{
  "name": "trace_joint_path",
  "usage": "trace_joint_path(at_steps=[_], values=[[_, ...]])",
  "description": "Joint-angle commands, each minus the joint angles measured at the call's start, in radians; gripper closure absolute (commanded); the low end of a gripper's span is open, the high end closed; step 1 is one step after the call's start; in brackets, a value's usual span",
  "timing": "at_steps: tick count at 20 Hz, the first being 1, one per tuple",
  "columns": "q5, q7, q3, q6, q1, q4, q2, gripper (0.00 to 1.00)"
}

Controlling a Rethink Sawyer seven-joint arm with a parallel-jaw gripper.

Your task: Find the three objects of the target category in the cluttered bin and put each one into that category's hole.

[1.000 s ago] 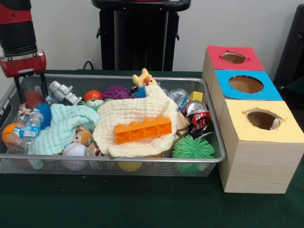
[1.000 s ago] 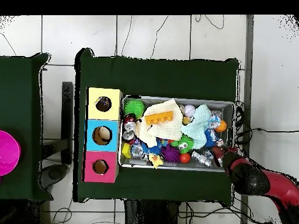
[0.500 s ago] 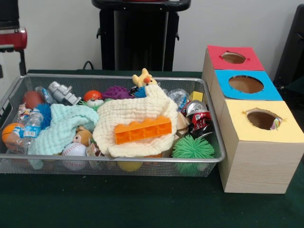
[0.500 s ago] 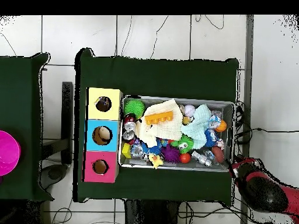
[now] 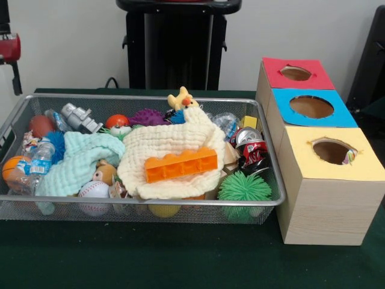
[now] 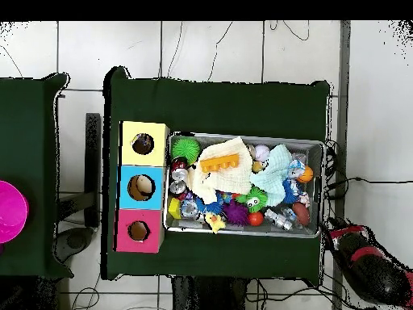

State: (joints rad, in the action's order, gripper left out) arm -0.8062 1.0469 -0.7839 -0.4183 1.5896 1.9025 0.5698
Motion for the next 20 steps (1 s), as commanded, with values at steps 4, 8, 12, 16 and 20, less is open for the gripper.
trace_joint_path(at_steps=[4,8,12,16,20], values=[[0.036,-0.116,-0.213,-0.032,0.021,0.15,0.035,0.0],[0.075,-0.079,-0.274,-0.04,0.054,0.239,0.111,0.0],[0.055,-0.044,-0.274,0.001,0.056,0.276,0.1,0.0],[0.002,-0.008,-0.233,0.051,0.035,0.251,0.078,0.0],[0.012,0.016,-0.26,0.092,0.054,0.256,0.11,0.0]])
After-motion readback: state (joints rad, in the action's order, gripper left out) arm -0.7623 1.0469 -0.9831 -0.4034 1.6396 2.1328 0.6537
